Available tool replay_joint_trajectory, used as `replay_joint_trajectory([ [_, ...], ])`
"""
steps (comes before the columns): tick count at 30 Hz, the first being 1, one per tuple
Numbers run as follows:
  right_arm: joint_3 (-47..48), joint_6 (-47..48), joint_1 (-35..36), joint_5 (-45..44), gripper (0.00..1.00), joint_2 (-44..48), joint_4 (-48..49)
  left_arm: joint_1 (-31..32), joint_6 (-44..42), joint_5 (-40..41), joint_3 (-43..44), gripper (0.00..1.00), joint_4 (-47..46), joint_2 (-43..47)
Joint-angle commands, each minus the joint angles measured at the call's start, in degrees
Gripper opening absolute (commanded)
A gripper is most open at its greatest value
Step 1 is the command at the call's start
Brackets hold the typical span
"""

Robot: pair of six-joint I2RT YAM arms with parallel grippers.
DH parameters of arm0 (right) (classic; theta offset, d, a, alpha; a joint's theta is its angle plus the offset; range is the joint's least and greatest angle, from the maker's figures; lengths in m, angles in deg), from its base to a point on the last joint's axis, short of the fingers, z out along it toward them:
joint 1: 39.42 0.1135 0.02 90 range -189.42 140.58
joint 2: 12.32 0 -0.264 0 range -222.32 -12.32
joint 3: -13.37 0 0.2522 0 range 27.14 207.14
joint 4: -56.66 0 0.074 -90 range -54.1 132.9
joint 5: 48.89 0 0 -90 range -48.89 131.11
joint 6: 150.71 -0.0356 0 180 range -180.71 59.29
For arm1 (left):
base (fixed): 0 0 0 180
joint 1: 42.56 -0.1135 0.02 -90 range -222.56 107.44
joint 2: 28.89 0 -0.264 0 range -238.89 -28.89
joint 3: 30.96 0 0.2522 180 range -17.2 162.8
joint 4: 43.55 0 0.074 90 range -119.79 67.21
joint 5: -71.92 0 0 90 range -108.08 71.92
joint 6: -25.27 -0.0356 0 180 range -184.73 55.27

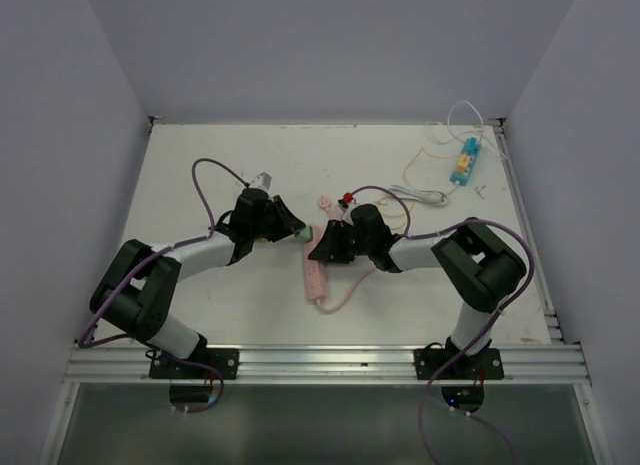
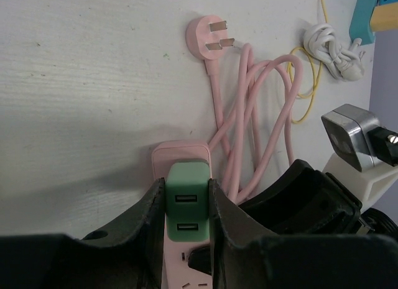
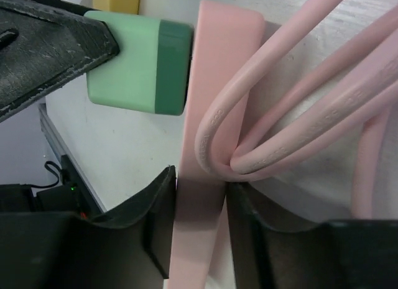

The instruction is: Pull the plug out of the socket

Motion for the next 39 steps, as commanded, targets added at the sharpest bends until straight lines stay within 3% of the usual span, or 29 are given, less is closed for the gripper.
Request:
replay_joint_trajectory([
  [1,-1.30,2.01,-0.34,-3.00,0.31,-3.37,-3.97,0.53,-0.53,-2.34,-1.27,0.02,-0.62,1.46],
  [2,-1.39,1.83,-0.34,-2.82,0.18,-3.45,-3.88,0.53,-0.62,-2.51,-1.18,0.05,-0.62,1.37],
  [4,-1.74,1.83,-0.25,-2.82,0.06,-3.28,-3.88,0.53,-1.14,-2.95,-1.27,0.11,-0.54,1.46],
  [5,-2.00,1.92,-0.34,-2.91,0.00,-3.11,-3.97,0.53,-1.41,-3.04,-1.27,0.21,-0.36,1.46],
  [9,-2.09,2.62,-0.34,-3.61,0.00,-2.58,-5.90,0.53,-3.69,-3.75,-1.09,0.47,1.22,2.07],
  [12,-2.00,2.98,-0.34,-3.79,0.00,-2.58,-6.52,0.53,-4.05,-4.62,-1.27,0.57,1.49,2.60],
  [16,-1.83,3.15,-0.34,-3.52,0.00,-2.84,-6.78,0.53,-4.75,-4.01,-0.22,0.59,1.75,1.81],
  [21,-2.00,3.41,-0.25,-3.70,0.00,-2.93,-7.22,0.53,-4.93,-3.31,2.51,0.42,2.63,-0.82],
  [26,-2.44,3.33,-0.34,-4.40,0.00,-3.37,-8.09,0.53,-3.61,-3.83,3.74,0.08,2.89,-1.36],
  [28,-2.62,2.72,-0.42,-5.10,0.00,-3.72,-8.89,0.53,-3.08,-3.75,3.57,0.00,3.68,-0.13],
  [39,-0.95,0.61,-1.48,-16.25,0.00,-5.13,-22.49,-1.49,-2.73,-1.73,4.53,0.00,10.36,9.88],
])
